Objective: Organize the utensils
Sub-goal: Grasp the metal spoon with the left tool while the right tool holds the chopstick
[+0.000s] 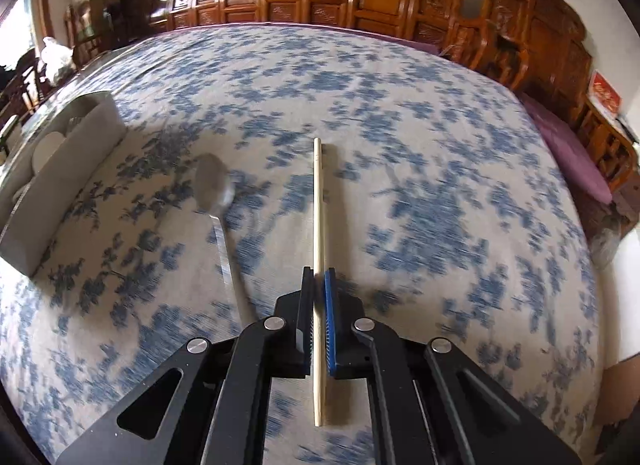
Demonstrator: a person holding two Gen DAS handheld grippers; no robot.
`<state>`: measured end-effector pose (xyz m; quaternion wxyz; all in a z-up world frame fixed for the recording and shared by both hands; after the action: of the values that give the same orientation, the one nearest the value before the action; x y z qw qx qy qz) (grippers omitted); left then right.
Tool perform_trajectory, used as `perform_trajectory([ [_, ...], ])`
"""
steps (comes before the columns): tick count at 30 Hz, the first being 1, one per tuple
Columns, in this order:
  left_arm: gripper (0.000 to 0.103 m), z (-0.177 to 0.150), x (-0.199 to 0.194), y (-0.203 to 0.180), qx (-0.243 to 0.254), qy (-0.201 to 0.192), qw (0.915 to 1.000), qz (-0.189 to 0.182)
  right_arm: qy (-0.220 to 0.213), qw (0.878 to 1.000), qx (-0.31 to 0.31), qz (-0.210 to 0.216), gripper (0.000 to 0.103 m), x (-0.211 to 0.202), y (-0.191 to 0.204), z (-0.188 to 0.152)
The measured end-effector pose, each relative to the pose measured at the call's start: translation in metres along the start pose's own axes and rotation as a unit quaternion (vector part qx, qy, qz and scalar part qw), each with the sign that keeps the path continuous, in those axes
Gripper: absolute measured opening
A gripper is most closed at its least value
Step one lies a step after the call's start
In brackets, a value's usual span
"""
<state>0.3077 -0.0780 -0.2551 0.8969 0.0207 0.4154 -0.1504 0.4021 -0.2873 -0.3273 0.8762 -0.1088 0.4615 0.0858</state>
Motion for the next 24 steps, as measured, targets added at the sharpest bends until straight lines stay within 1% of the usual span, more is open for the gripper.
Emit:
perform_trajectory([
  [2, 0.094, 0.004, 0.002, -0.003, -0.002, 0.003, 1.0, -0.003, 0.0, 1.0, 0.013, 0.0, 0.006, -0.001, -0.01, -0.004],
  [5, 0.094, 0.011, 0.004, -0.009, 0.003, 0.0, 1.0, 0.003, 0.001, 0.999, 0.035, 0.008, 0.006, -0.002, -0.021, -0.007],
  [8, 0.094, 0.019, 0.011, -0.019, -0.003, -0.002, 1.0, -0.007, -0.001, 0.998, 0.054, 0.019, 0.006, -0.002, -0.028, -0.01],
  [14, 0.093, 0.038, 0.047, -0.041, -0.01, 0.014, 0.9995, -0.026, -0.004, 0.998, 0.062, 0.021, 0.006, -0.001, -0.028, -0.009],
  [17, 0.085, 0.047, 0.073, -0.048, -0.011, 0.03, 0.9991, -0.028, -0.005, 0.997, 0.066, 0.027, 0.006, -0.001, -0.03, -0.008],
  [21, 0.081, 0.054, 0.098, -0.049, -0.02, 0.04, 0.9986, -0.027, -0.005, 0.996, 0.078, 0.042, 0.006, -0.001, -0.033, -0.008],
  [22, 0.078, 0.057, 0.104, -0.049, -0.022, 0.044, 0.9984, -0.029, -0.005, 0.996, 0.079, 0.045, 0.006, -0.001, -0.033, -0.008],
  [24, 0.075, 0.06, 0.115, -0.049, -0.026, 0.048, 0.9981, -0.028, -0.006, 0.995, 0.081, 0.05, 0.006, 0.0, -0.034, -0.008],
])
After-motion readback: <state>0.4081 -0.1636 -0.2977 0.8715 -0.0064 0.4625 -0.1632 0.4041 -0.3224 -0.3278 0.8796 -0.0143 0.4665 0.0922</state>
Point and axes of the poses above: each gripper's, at about its wrist camera, not at the fingertips, and x roughly the way its jaws point, y to its left, z to its top, the point moved 6 cm from there along x, roughly the way its jaws point, and after that the axes turned 2 degrees about -z, right-handed, at the moved point
